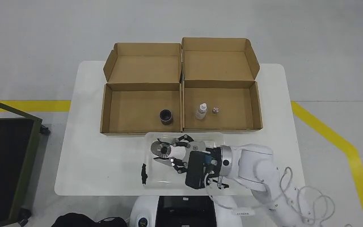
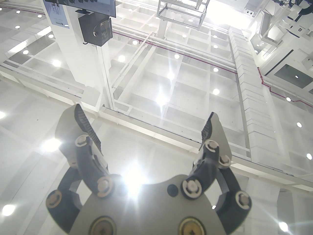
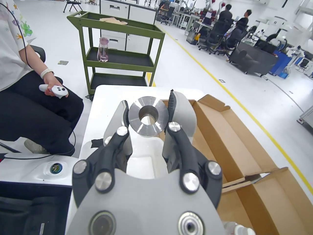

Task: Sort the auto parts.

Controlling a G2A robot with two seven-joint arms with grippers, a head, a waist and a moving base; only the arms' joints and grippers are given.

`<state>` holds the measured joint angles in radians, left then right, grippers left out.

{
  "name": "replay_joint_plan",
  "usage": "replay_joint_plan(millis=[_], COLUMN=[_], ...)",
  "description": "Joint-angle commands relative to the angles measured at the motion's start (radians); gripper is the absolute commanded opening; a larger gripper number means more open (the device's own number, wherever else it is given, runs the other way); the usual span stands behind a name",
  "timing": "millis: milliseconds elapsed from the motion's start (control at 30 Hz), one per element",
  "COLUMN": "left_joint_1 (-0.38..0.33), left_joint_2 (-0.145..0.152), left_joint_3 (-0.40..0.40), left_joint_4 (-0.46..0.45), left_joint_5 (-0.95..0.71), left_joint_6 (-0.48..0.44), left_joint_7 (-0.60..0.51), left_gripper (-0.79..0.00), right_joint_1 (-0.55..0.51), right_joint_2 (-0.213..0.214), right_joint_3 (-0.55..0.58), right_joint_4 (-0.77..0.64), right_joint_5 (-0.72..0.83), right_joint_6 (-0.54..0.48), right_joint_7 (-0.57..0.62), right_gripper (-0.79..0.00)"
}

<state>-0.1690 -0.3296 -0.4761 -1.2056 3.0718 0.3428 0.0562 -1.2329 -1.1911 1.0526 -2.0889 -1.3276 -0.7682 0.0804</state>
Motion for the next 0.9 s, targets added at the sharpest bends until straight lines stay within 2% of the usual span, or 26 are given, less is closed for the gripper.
replay_joint_plan(millis=[0, 467, 867], left_joint_1=[0.0, 0.0, 0.0], left_joint_2=[0.0, 0.0, 0.0], left_joint_3=[0.0, 0.0, 0.0], left_joint_4=[0.0, 0.0, 0.0], left_joint_5=[0.0, 0.0, 0.0], left_joint_6=[0.0, 0.0, 0.0], left_joint_7=[0.0, 0.0, 0.0], left_gripper=[0.0, 0.0, 0.0], right_joint_1=[-0.008, -0.077, -0.082], right_joint_2=[0.003, 0.022, 0.028], right_joint_3=[0.028, 0.15, 0.152], right_joint_4=[-0.025, -0.081, -0.071], right_joint_5=[0.011, 0.077, 0.09], right_joint_6=[0.005, -0.005, -0.016], right_joint_7=[-0.02, -0.102, -0.113], right_gripper=[-0.785, -0.785, -0.785])
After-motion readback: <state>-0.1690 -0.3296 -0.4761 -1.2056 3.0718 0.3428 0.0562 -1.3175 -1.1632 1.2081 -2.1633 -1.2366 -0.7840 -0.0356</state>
